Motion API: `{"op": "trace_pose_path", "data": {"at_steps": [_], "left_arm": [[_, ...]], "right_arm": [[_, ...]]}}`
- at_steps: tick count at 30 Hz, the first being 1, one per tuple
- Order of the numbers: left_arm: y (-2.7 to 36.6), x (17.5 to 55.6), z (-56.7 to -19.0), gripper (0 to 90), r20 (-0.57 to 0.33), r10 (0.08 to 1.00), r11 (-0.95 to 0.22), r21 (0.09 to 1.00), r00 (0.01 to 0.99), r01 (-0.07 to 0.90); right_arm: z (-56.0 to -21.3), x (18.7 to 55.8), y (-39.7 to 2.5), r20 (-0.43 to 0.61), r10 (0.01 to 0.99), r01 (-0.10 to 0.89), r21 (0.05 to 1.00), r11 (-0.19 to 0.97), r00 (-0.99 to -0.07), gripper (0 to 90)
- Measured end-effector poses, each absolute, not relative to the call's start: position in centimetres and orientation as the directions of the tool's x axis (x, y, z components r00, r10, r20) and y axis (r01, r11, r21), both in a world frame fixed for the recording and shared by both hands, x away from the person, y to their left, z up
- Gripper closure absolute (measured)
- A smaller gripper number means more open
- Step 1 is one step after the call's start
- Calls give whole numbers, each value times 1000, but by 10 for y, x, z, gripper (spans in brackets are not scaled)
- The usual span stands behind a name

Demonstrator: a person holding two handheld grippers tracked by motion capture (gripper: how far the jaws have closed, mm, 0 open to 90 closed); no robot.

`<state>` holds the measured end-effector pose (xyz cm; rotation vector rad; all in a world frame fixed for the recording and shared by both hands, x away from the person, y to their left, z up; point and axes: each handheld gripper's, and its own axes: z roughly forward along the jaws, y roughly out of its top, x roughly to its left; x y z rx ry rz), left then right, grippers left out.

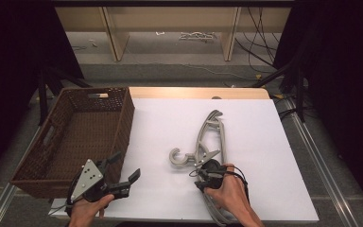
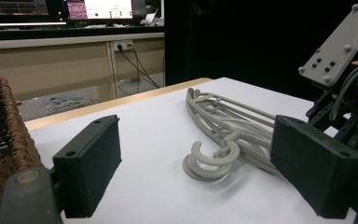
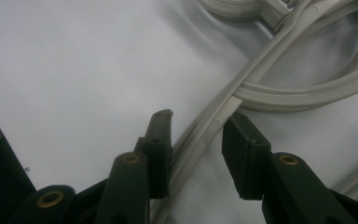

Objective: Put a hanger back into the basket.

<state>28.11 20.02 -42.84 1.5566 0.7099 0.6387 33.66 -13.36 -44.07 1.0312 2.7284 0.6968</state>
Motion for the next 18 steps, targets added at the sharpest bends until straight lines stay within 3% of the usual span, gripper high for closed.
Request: {"op": "trace_pose_path", "data": {"at_steps": [9,18], "left_arm": [[202,281,-427,158,-8,754,-55,996,657,75],[201,280,-428,158,-11,751,-57,995,660,82]], "right_arm": [[-433,326,-155,50,675,605,498,622,-736,689],[-428,321,-179,10,685,612,460,643,-729,734]]}}
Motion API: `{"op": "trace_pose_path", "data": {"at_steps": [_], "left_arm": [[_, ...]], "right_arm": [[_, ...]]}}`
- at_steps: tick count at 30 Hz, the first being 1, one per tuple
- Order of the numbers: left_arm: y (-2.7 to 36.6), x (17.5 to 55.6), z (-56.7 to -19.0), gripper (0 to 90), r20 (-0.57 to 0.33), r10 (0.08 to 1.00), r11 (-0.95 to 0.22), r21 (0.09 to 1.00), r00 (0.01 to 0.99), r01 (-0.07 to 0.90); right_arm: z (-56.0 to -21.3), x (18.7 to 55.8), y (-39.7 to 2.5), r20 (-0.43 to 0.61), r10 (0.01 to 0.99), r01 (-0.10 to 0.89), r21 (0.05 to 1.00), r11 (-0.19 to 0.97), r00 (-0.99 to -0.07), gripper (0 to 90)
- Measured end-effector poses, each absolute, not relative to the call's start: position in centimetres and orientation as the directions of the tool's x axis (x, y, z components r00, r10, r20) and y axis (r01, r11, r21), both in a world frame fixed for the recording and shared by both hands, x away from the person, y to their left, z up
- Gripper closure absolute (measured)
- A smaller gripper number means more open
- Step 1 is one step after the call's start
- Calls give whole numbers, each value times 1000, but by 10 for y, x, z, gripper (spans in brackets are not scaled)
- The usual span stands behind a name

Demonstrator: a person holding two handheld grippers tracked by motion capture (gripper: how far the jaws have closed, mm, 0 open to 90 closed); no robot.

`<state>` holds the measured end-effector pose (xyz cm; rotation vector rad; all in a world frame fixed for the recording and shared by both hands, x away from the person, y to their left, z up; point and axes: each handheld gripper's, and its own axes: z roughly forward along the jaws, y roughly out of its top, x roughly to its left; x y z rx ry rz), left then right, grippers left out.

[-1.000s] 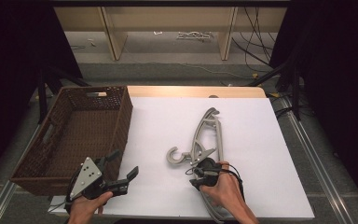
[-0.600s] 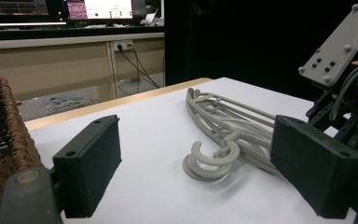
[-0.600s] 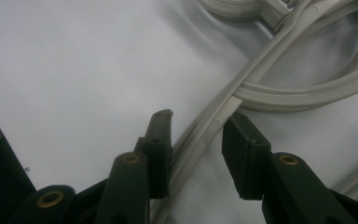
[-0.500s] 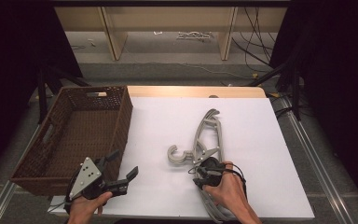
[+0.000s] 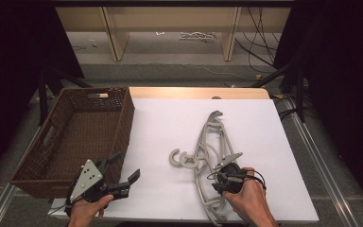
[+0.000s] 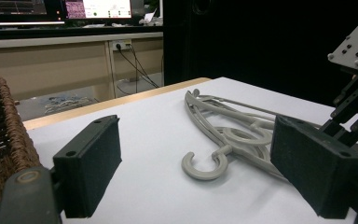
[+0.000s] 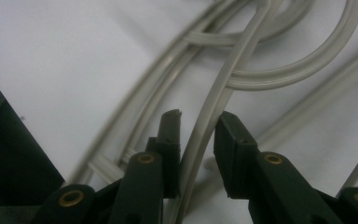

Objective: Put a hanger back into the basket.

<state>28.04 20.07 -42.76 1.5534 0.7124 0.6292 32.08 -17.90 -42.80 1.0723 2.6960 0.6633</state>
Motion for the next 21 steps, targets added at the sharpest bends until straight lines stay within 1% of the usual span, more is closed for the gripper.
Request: {"op": "trace_pose_path", "data": {"at_steps": [3,7,9,14,18,20,21], "left_arm": [[202,281,-427,158,-6,752,-60,995,659,78],[202,279,-427,158,-17,754,-50,995,656,84],[201,280,-428,158,-4,750,-61,995,662,75],[201,280,-428,159,-11,751,-57,995,660,81],[202,280,-427,159,-7,752,-59,995,659,78],[201,280,-428,159,-5,751,-67,994,660,84],[201,280,-428,159,-5,751,-64,995,660,80]], "right_arm": [[-427,321,-183,-1,688,612,453,648,-726,741],[-426,322,-202,-6,709,633,445,633,-705,768],[-425,322,-206,1,715,643,439,627,-699,772],[-425,326,-223,-44,711,620,453,640,-702,793],[-425,329,-231,-56,716,616,466,635,-696,814],[-425,331,-244,-73,722,616,467,634,-688,826],[-425,333,-248,-81,714,599,482,639,-696,827]]}}
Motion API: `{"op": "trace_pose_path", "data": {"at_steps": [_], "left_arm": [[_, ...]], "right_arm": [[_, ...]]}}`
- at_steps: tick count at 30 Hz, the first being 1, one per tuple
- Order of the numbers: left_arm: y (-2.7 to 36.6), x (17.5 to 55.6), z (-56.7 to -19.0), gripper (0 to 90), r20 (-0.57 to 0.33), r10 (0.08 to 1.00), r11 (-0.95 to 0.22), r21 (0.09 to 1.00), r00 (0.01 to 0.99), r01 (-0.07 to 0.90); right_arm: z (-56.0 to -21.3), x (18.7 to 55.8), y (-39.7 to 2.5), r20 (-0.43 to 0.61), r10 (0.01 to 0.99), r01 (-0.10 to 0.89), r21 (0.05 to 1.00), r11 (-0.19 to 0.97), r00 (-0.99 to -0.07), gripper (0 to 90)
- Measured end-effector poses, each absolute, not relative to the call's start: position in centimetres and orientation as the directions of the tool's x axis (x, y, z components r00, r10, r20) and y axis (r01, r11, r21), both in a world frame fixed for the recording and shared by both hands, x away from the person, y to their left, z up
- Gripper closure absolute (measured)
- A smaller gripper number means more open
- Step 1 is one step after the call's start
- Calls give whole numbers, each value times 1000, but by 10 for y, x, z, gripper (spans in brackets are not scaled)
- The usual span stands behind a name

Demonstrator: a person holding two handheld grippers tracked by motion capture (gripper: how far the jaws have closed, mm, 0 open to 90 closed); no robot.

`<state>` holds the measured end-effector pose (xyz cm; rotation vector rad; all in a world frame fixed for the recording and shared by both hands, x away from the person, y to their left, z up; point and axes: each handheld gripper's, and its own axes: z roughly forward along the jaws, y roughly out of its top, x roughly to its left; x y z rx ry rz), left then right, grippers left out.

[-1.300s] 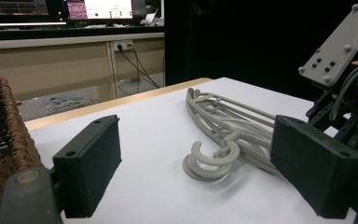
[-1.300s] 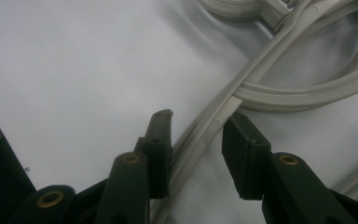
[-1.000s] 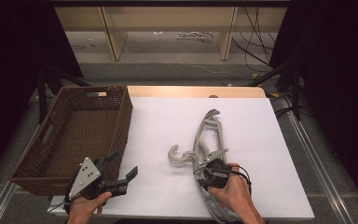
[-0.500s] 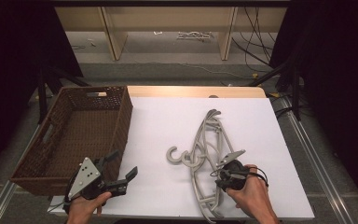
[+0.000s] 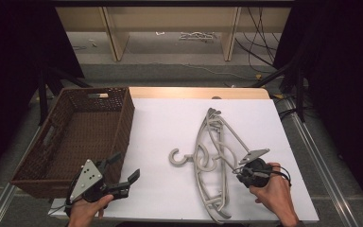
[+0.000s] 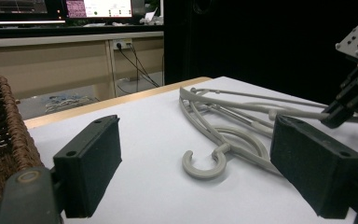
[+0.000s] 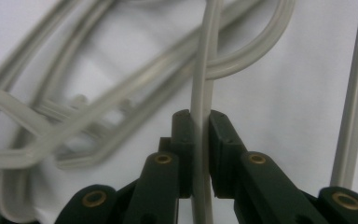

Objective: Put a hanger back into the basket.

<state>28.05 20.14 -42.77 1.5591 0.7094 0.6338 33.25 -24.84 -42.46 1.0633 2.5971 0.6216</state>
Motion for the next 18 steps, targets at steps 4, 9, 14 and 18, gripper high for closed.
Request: {"op": "trace_pose_path", "data": {"at_steps": [4,9,14,18], "left_arm": [[201,280,-428,159,-10,753,-62,994,658,87],[200,280,-428,159,-16,754,-53,995,657,85],[200,281,-427,160,-8,754,-60,995,657,81],[199,281,-427,160,-1,751,-66,995,660,77]], "right_arm": [[-421,333,-260,-101,690,558,511,654,-716,827],[-415,332,-267,-134,696,521,568,637,-705,829],[-404,330,-272,-121,696,516,583,627,-708,831],[-395,329,-273,-158,681,457,631,627,-715,833]]}}
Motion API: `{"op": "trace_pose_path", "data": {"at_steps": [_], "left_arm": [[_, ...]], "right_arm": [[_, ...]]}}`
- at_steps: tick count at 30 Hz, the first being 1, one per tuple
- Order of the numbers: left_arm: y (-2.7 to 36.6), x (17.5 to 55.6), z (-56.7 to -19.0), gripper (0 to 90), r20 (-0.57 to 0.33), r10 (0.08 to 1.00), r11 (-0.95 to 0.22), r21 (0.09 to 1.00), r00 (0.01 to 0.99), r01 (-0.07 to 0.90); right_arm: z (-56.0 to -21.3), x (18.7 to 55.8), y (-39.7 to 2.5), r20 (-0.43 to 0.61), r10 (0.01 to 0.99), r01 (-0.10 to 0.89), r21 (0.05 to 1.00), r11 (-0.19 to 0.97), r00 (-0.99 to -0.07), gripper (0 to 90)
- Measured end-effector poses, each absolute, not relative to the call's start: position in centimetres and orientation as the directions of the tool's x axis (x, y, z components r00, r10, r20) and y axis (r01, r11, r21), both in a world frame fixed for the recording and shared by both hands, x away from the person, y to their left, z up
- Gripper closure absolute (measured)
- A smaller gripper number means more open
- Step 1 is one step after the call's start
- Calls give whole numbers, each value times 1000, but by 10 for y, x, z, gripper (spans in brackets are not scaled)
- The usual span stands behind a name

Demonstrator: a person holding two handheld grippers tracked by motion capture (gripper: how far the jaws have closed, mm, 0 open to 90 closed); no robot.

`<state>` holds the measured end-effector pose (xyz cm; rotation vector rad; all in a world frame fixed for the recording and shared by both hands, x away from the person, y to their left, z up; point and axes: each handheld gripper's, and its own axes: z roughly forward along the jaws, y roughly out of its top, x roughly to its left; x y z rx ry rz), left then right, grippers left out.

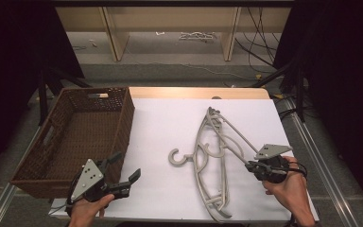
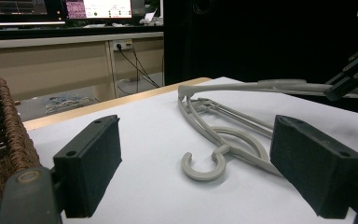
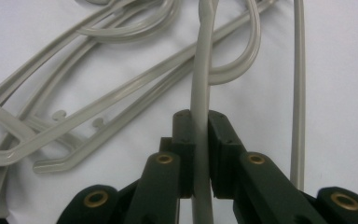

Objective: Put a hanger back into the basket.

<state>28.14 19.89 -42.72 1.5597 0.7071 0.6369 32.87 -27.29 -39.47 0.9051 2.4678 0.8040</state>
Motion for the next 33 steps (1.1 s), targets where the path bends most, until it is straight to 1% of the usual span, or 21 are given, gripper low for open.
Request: {"op": "trace_pose_path", "data": {"at_steps": [2,3,4,5,8,11,12,15,16,17,18,20,21,23,25,28,29,30,31,32,33], "left_arm": [[197,281,-427,160,0,748,-66,995,663,75],[197,282,-427,160,11,745,-80,994,667,73],[197,282,-427,160,11,745,-80,994,667,73],[196,282,-427,160,5,747,-71,995,665,72],[194,282,-426,160,15,744,-77,995,668,63],[189,283,-423,159,29,724,-105,992,690,68],[186,284,-421,159,36,718,-119,990,695,72],[174,286,-414,169,97,703,-199,978,705,65],[169,286,-411,169,105,696,-226,971,710,78],[160,290,-406,169,155,668,-288,956,727,62],[160,290,-406,169,155,668,-288,956,727,62],[146,299,-402,169,182,634,-346,936,752,65],[143,303,-401,169,183,618,-362,930,764,70],[139,307,-401,170,182,610,-369,926,771,73],[128,319,-402,180,220,579,-417,908,785,52],[121,326,-402,196,222,557,-431,901,800,50],[115,329,-400,227,247,532,-451,892,810,24],[113,329,-399,238,262,519,-469,883,814,15],[113,329,-399,241,262,519,-469,883,814,15],[112,331,-398,241,299,492,-499,867,818,-17],[110,331,-397,244,291,479,-503,864,828,-12]], "right_arm": [[-392,328,-273,-150,673,445,644,623,-725,833],[-386,324,-269,-141,690,458,651,605,-710,833],[-384,326,-270,-166,663,417,660,624,-729,833],[-381,325,-269,-165,668,413,672,615,-726,833],[-378,321,-268,-142,678,427,680,596,-721,833],[-374,319,-262,-147,651,398,685,609,-744,833],[-374,319,-262,-147,651,398,685,609,-744,833],[-372,316,-253,-144,619,373,686,625,-772,833],[-372,316,-253,-144,619,373,686,625,-772,833],[-371,314,-249,-140,604,361,688,629,-784,833],[-371,314,-249,-140,604,361,688,629,-784,833],[-371,311,-242,-145,576,335,690,641,-804,833],[-370,311,-240,-138,557,334,674,659,-819,833],[-370,309,-238,-135,551,331,674,660,-824,833],[-369,306,-231,-139,528,308,678,668,-838,833],[-367,304,-227,-134,505,292,679,673,-853,833],[-368,302,-223,-125,485,283,677,679,-865,833],[-368,301,-221,-130,479,276,676,683,-868,833],[-368,301,-221,-130,479,276,676,683,-868,833],[-368,301,-219,-125,472,274,674,686,-873,833],[-369,299,-216,-121,455,267,669,694,-882,833]]}}
